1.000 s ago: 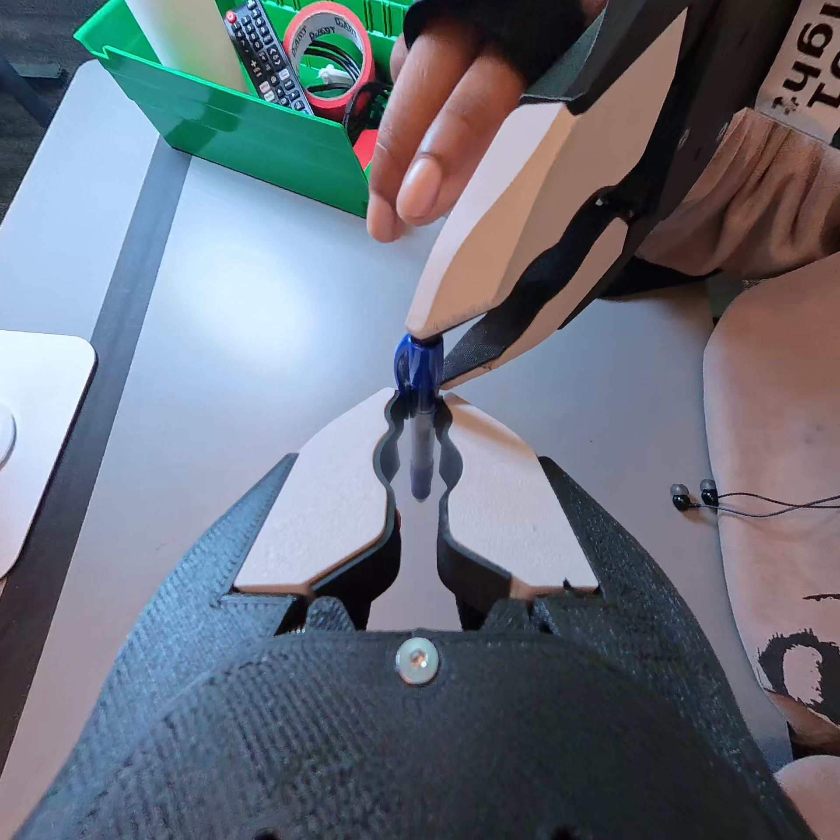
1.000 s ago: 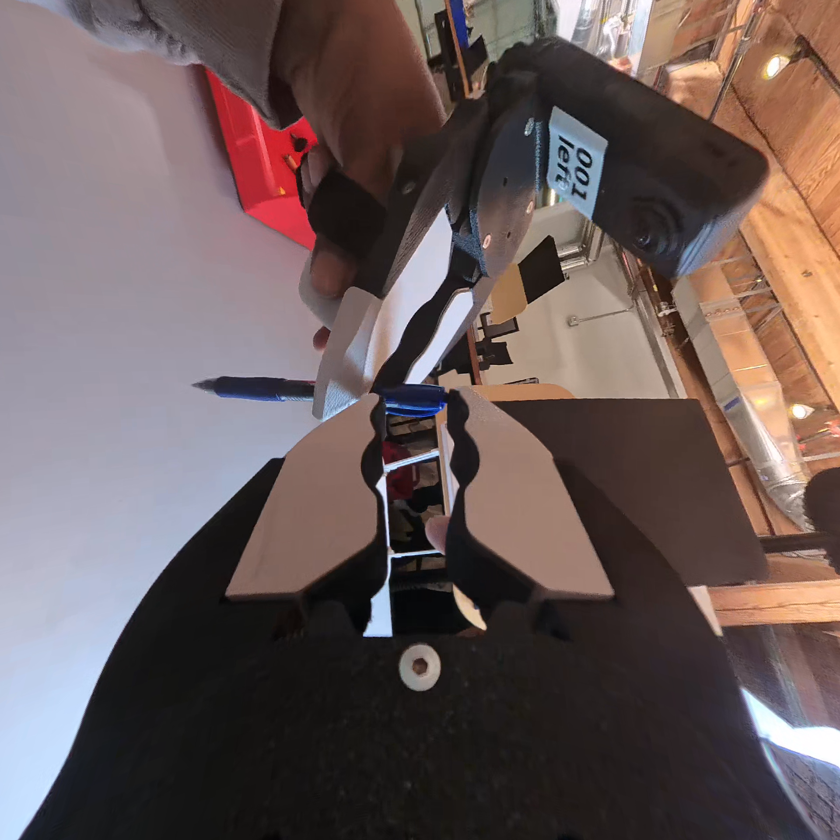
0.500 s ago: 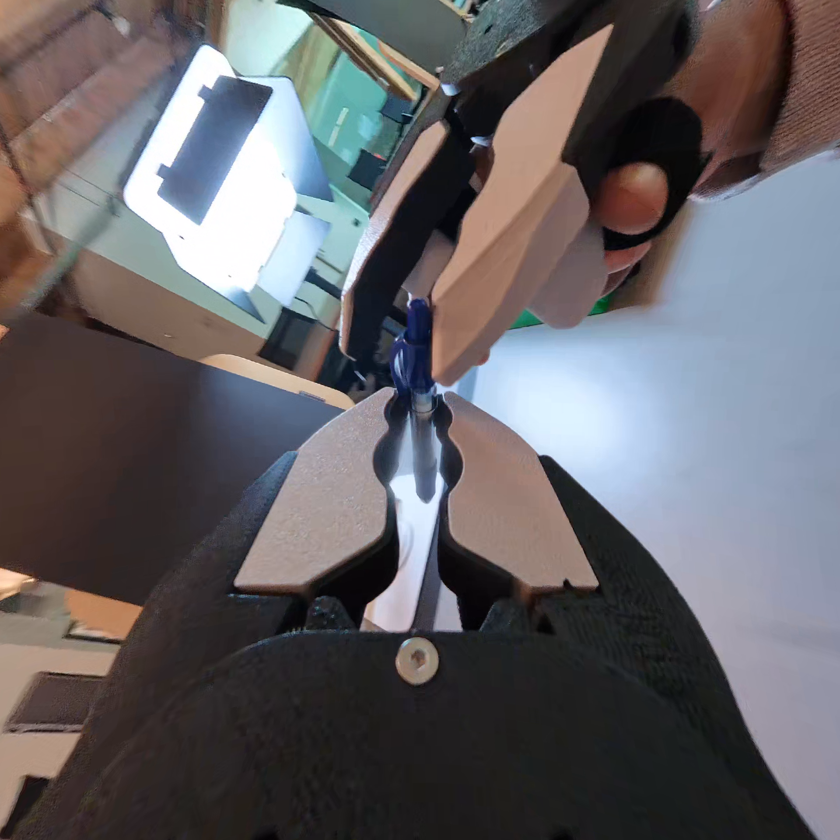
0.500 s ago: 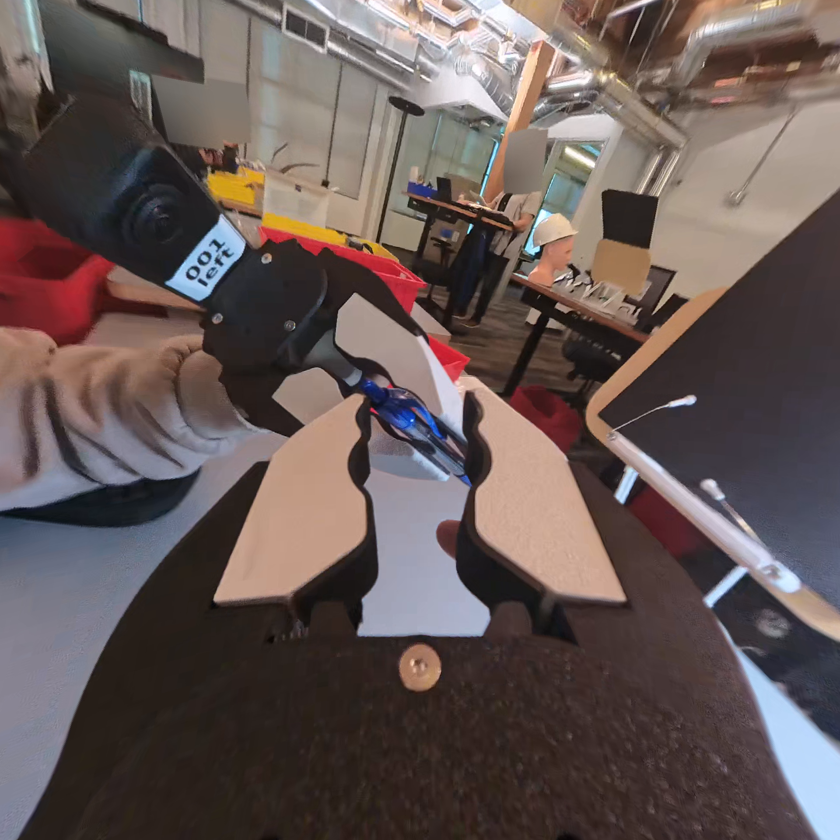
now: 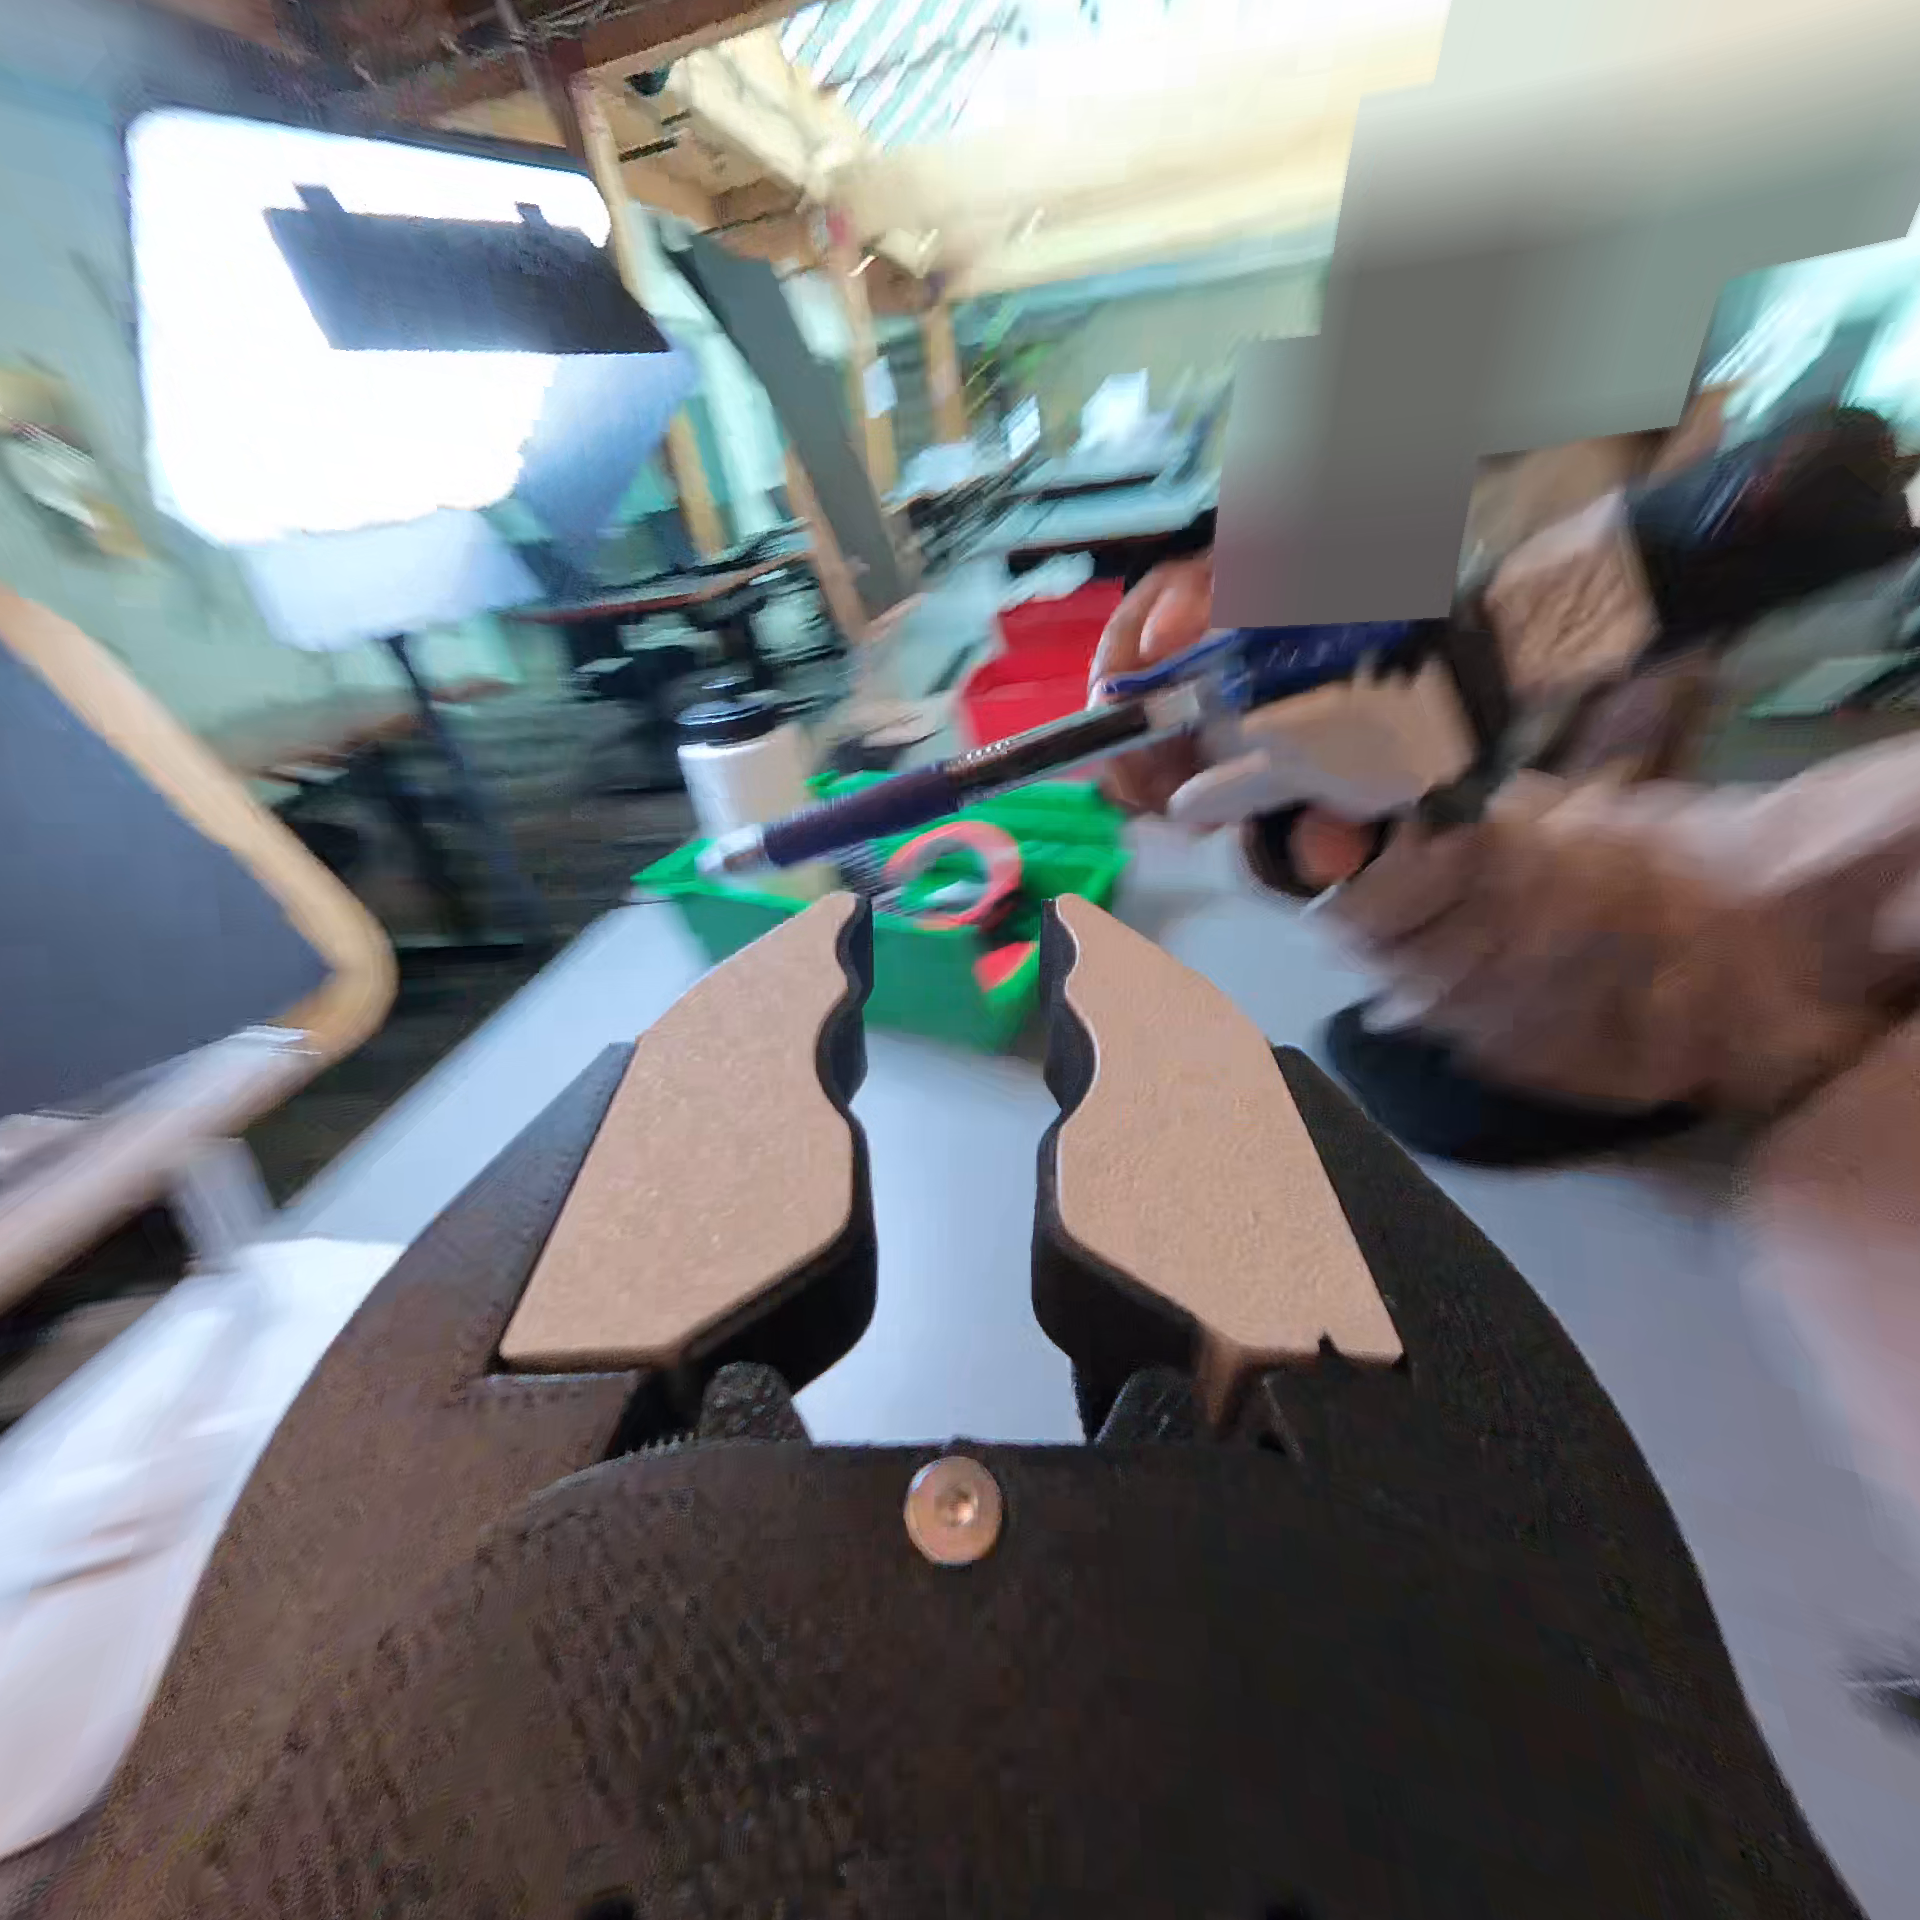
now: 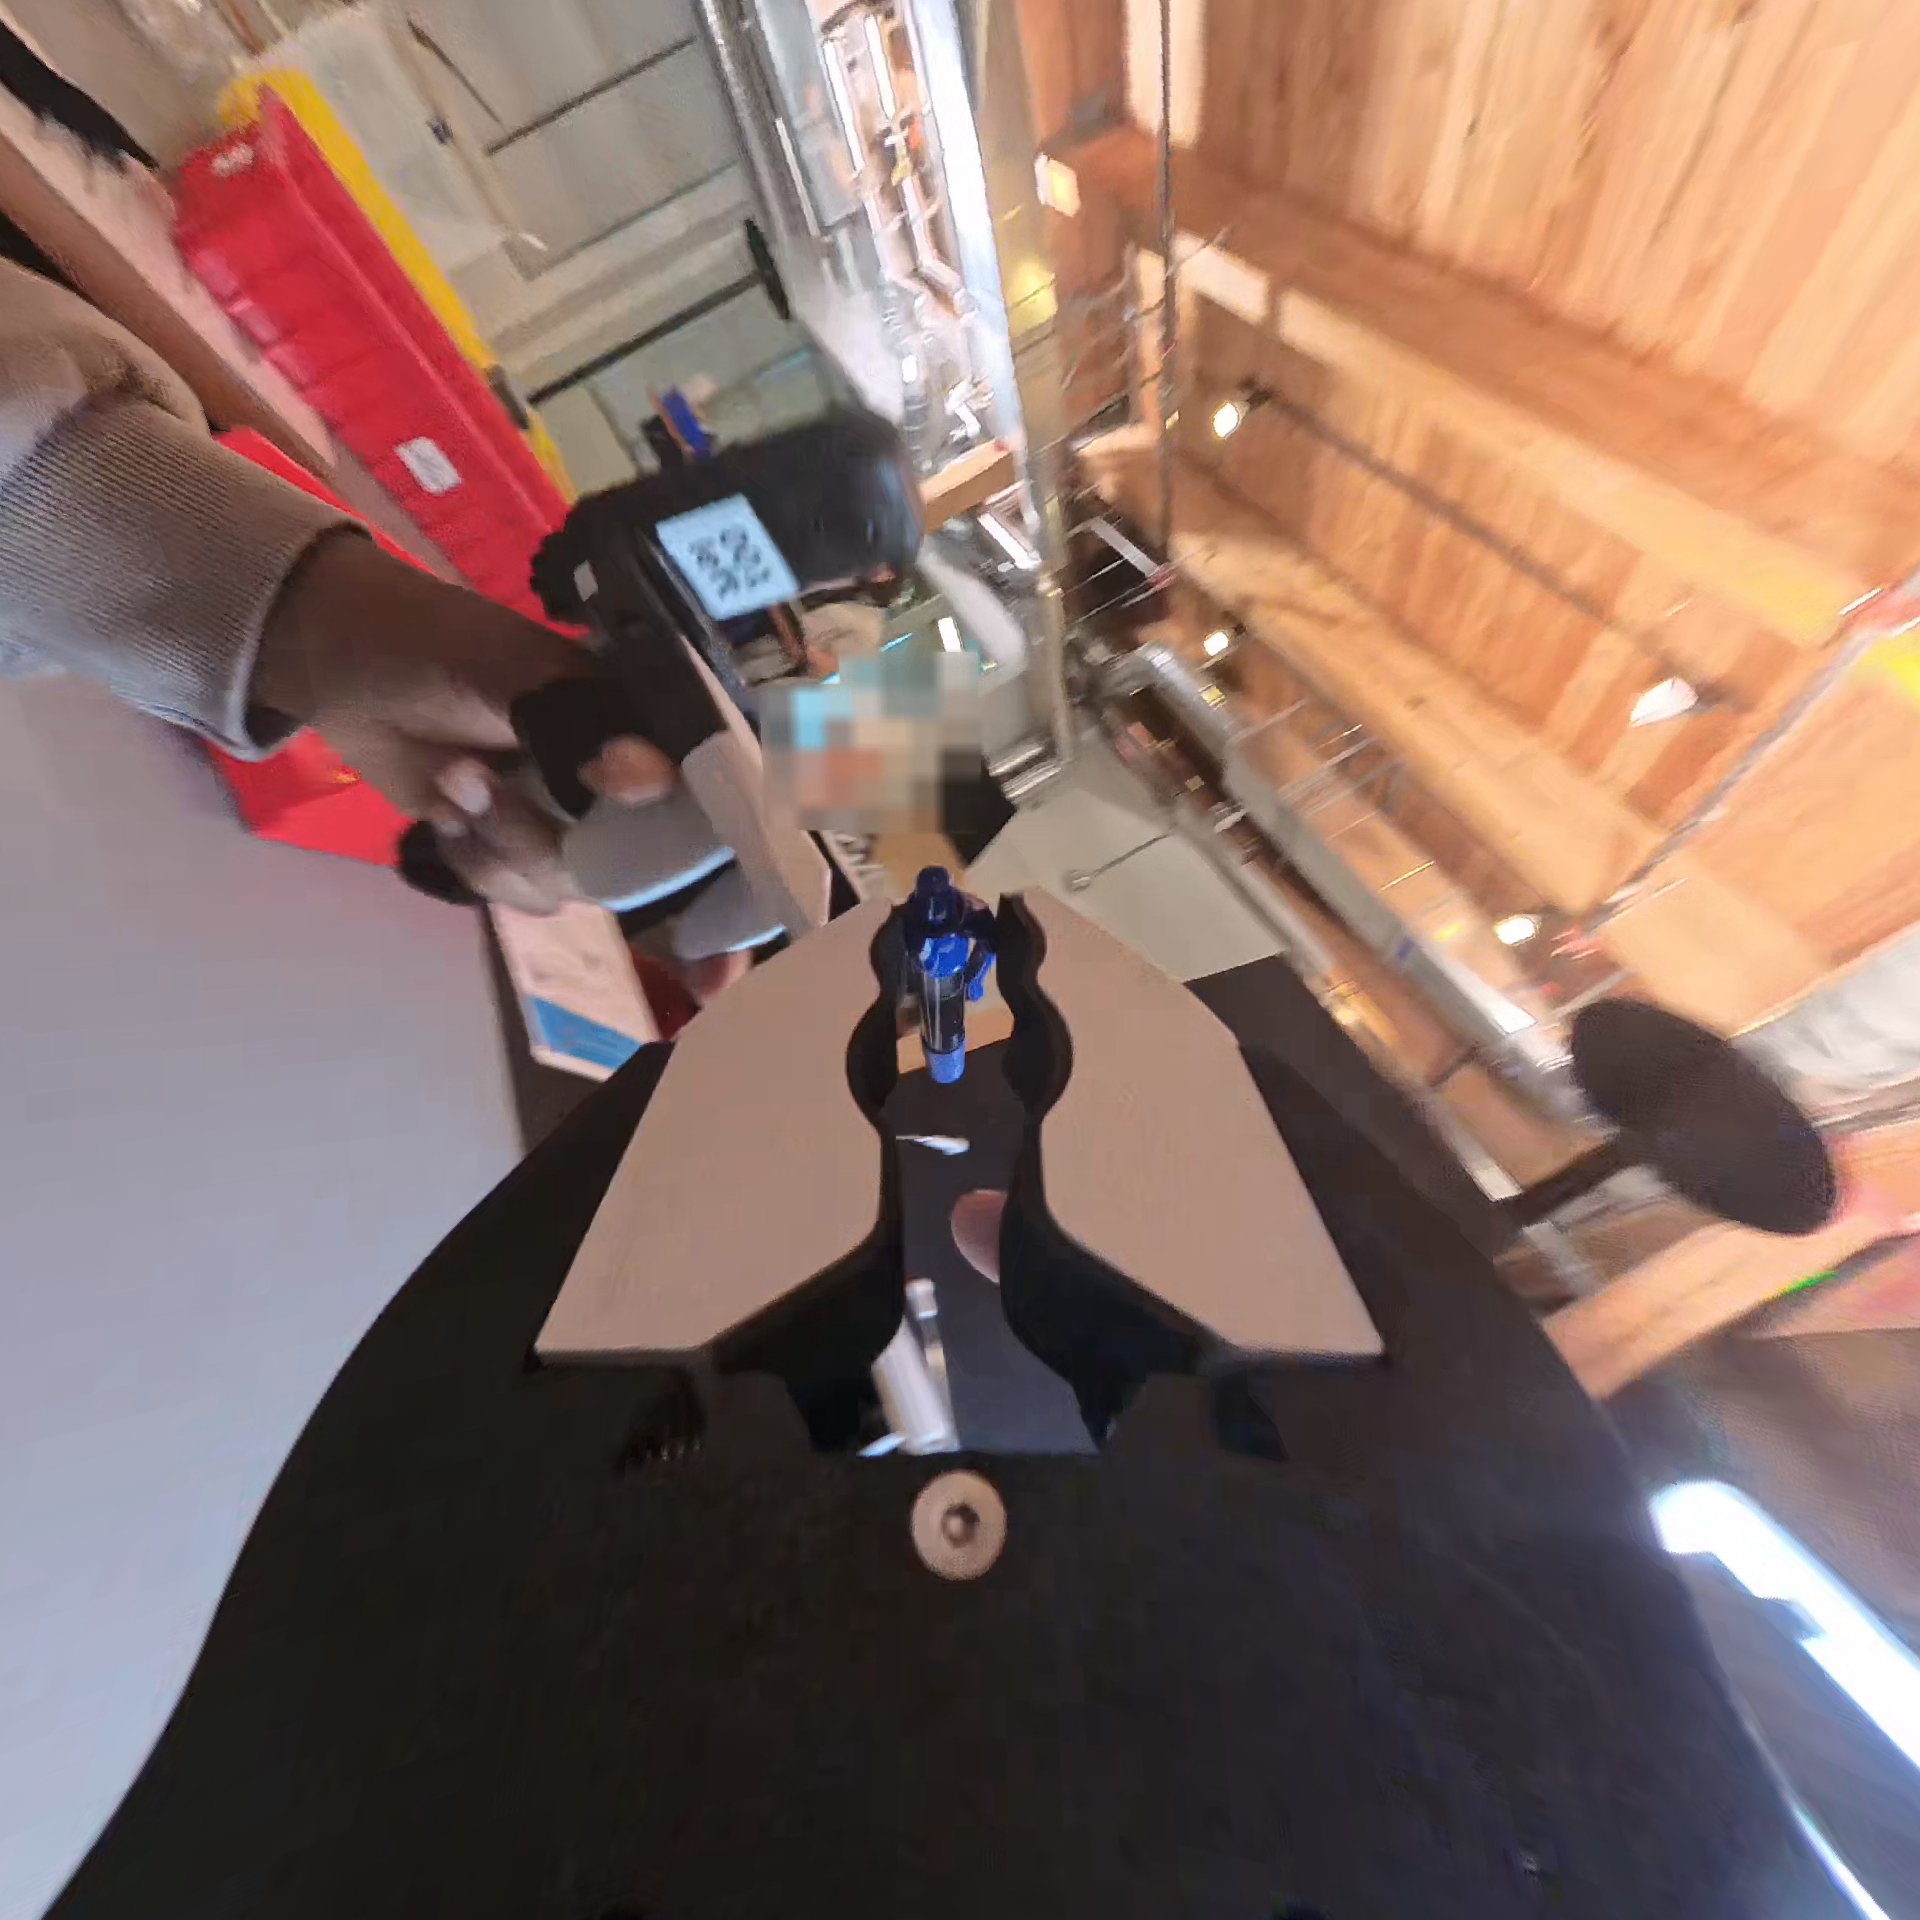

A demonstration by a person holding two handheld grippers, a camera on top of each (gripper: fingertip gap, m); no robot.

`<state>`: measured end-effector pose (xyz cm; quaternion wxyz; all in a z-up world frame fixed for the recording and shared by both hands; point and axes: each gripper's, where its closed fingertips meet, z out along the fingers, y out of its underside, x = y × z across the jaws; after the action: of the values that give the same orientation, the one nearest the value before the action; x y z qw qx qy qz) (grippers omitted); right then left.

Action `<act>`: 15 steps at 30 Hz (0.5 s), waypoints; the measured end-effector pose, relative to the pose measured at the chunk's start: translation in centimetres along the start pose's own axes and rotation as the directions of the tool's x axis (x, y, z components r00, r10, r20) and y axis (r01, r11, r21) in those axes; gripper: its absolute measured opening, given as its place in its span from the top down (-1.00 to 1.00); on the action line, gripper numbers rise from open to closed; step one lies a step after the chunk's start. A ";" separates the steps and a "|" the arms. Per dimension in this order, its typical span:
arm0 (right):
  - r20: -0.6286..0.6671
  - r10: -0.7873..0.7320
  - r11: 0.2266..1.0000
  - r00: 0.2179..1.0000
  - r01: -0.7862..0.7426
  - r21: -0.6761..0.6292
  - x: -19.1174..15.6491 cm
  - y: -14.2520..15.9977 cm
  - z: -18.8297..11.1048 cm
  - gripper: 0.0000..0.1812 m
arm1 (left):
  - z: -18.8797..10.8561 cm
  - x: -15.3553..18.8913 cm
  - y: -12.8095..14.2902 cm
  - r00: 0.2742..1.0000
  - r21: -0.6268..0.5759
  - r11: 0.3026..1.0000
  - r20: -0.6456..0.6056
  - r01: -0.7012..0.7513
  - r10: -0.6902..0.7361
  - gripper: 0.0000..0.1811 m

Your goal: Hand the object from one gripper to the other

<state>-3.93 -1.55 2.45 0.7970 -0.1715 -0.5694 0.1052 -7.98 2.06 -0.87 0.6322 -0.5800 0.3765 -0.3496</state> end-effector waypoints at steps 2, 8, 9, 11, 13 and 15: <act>-0.062 -0.159 0.987 0.985 0.160 0.018 -0.2 -0.8 0.0 0.82 | -0.2 0.3 -1.4 0.905 0.114 0.913 -0.222 0.393 -0.362 0.65; -0.082 -0.417 0.908 0.905 0.419 0.011 -3.7 -0.8 1.1 0.80 | 0.9 1.3 -2.2 0.524 0.073 0.597 -0.573 0.799 -0.631 0.61; -0.087 -0.426 0.903 0.900 0.429 0.017 -4.2 -0.7 1.3 0.79 | 1.0 1.4 -2.4 0.549 0.091 0.611 -0.558 0.786 -0.623 0.65; -0.083 -0.429 0.902 0.899 0.431 0.004 -4.8 -0.3 1.6 0.77 | 0.6 1.1 -2.7 0.651 0.153 0.680 -0.497 0.717 -0.574 0.73; -0.040 -0.361 0.933 0.932 0.360 -0.019 -5.0 0.6 1.8 0.75 | -0.3 0.5 -3.3 0.741 0.204 0.743 -0.426 0.637 -0.519 0.80; 0.073 -0.184 0.982 0.980 0.187 -0.032 -5.7 1.5 2.1 0.68 | -1.5 -0.5 -4.0 0.837 0.268 0.805 -0.321 0.529 -0.444 0.88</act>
<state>-7.71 -1.95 -2.48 0.7795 -0.1292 -0.6124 0.0253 -9.59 1.43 3.09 0.5612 -0.4900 0.2206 -0.6295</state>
